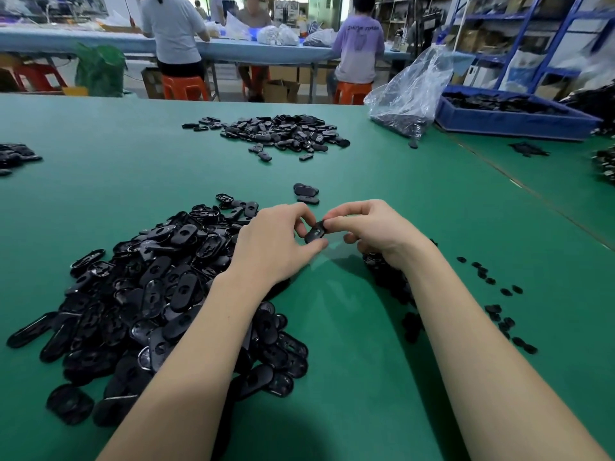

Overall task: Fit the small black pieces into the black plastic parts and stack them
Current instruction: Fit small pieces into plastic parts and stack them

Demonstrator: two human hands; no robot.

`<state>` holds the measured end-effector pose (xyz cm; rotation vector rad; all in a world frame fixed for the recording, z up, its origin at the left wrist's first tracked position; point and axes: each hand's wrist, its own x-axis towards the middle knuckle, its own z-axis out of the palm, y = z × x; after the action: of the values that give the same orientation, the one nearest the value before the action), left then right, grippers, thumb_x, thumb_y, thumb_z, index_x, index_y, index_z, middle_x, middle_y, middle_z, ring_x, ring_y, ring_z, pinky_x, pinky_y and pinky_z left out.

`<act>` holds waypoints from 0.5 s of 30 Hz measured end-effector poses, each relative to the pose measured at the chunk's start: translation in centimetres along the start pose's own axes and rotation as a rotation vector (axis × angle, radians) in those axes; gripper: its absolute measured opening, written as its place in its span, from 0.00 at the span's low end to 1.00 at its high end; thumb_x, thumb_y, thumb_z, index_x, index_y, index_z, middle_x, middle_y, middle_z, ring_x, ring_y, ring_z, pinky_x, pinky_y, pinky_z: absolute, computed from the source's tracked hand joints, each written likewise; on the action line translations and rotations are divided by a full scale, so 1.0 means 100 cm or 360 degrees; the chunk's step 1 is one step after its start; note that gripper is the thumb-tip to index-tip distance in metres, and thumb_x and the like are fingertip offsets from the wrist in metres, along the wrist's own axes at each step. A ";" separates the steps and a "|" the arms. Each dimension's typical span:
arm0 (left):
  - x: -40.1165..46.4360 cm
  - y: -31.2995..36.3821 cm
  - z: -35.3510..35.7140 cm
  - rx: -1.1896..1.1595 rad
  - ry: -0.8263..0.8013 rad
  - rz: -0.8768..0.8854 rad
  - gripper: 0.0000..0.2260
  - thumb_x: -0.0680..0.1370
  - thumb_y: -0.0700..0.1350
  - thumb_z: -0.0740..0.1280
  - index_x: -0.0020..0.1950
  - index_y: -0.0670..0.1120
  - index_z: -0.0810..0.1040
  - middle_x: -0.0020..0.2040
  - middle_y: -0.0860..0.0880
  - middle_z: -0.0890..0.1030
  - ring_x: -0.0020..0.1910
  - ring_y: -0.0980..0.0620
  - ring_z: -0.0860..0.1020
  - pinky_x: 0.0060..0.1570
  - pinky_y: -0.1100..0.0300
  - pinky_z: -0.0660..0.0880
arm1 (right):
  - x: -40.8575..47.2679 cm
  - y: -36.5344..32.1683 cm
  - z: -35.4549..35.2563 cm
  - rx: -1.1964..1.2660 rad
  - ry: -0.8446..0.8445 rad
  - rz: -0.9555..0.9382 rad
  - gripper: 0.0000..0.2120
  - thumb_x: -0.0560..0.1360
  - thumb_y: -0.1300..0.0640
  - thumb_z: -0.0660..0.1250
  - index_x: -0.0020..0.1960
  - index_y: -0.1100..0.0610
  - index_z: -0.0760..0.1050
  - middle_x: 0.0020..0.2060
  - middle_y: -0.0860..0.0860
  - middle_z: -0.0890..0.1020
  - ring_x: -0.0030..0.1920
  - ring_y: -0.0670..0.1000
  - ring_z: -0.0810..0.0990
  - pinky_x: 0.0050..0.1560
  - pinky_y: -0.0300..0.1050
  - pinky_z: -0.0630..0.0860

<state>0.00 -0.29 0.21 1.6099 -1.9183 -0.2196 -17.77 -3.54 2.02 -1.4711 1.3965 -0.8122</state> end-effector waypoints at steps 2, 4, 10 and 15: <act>0.001 0.001 -0.002 -0.0209 -0.0145 -0.0017 0.15 0.70 0.57 0.76 0.54 0.58 0.78 0.40 0.59 0.81 0.43 0.57 0.80 0.48 0.57 0.77 | 0.000 0.001 -0.001 -0.0002 0.0046 -0.0061 0.05 0.74 0.56 0.76 0.39 0.50 0.85 0.34 0.47 0.80 0.34 0.46 0.72 0.26 0.33 0.66; 0.001 0.002 -0.004 -0.0398 -0.0283 -0.0006 0.18 0.71 0.50 0.77 0.58 0.58 0.78 0.39 0.59 0.84 0.42 0.59 0.81 0.49 0.61 0.76 | 0.000 0.002 -0.002 -0.0005 0.0038 -0.0103 0.03 0.75 0.57 0.75 0.43 0.51 0.85 0.35 0.49 0.79 0.33 0.46 0.72 0.27 0.34 0.67; 0.001 0.000 -0.008 -0.0499 -0.0206 -0.0045 0.11 0.73 0.47 0.75 0.53 0.57 0.80 0.37 0.62 0.84 0.37 0.65 0.80 0.44 0.63 0.75 | -0.003 0.002 0.000 0.0290 -0.0165 -0.0087 0.02 0.77 0.63 0.73 0.48 0.57 0.82 0.36 0.51 0.85 0.34 0.46 0.82 0.38 0.37 0.80; 0.001 -0.001 -0.010 -0.0391 -0.0077 -0.0042 0.11 0.70 0.54 0.77 0.50 0.58 0.80 0.37 0.60 0.84 0.40 0.58 0.81 0.50 0.53 0.79 | -0.002 0.002 0.004 0.0518 -0.0221 -0.0065 0.02 0.77 0.66 0.72 0.49 0.61 0.81 0.39 0.55 0.87 0.34 0.47 0.84 0.41 0.39 0.82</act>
<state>0.62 -0.12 0.96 1.4784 -1.8264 -0.4891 -17.48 -3.26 1.75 -1.2796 1.0767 -0.8985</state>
